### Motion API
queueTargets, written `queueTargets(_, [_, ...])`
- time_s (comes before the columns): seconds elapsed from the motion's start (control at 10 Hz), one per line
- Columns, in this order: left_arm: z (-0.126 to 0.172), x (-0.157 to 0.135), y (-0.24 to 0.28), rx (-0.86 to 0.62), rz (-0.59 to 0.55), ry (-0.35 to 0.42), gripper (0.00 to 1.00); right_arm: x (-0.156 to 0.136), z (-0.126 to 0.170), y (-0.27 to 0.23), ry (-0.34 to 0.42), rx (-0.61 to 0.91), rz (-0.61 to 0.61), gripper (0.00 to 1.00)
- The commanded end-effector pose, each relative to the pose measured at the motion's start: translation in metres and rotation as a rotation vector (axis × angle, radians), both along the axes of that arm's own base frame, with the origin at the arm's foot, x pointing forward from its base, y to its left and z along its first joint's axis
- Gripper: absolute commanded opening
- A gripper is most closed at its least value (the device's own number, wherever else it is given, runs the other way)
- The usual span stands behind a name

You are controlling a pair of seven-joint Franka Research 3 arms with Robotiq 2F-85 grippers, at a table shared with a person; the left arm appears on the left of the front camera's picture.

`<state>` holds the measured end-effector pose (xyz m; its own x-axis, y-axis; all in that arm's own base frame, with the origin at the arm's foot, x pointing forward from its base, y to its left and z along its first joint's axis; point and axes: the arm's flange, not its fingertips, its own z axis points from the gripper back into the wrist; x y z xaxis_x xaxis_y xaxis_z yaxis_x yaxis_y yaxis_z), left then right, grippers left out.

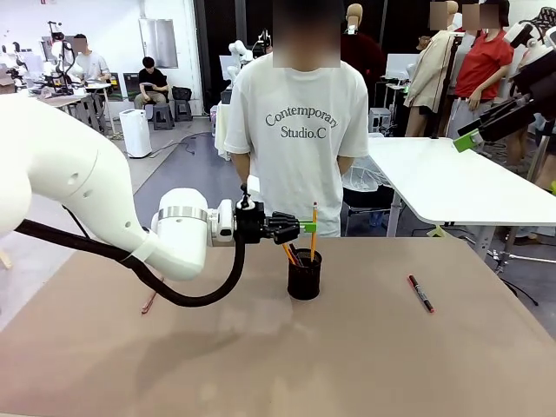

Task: Place the pens into the pen holder.
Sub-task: Pick up a writing instrument from the table and place it into the Pen holder.

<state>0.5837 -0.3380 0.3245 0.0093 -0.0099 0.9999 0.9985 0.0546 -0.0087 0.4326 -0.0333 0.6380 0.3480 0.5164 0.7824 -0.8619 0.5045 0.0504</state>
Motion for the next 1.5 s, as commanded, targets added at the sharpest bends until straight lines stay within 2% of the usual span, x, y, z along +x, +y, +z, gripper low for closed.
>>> queueTargets(0.0, [-0.007, 0.007, -0.002, 0.001, -0.012, -0.054, 0.00, 0.000, 0.000, 0.001, -0.008, 0.009, 0.005, 1.00])
queueTargets(0.6, [-0.038, 0.011, -0.003, 0.031, -0.025, -0.035, 0.00, 0.000, 0.000, 0.001, -0.008, 0.009, 0.005, 1.00])
queueTargets(0.9, [-0.035, 0.010, -0.005, 0.026, -0.033, -0.050, 0.05, 0.000, 0.000, 0.001, -0.008, 0.009, 0.005, 1.00])
queueTargets(1.0, [-0.031, 0.009, -0.006, 0.023, -0.036, -0.053, 0.16, 0.000, 0.000, 0.001, -0.008, 0.009, 0.005, 1.00])
queueTargets(1.4, [-0.015, 0.002, -0.008, 0.006, -0.037, -0.087, 0.94, 0.000, 0.000, 0.001, -0.008, 0.009, 0.005, 1.00])
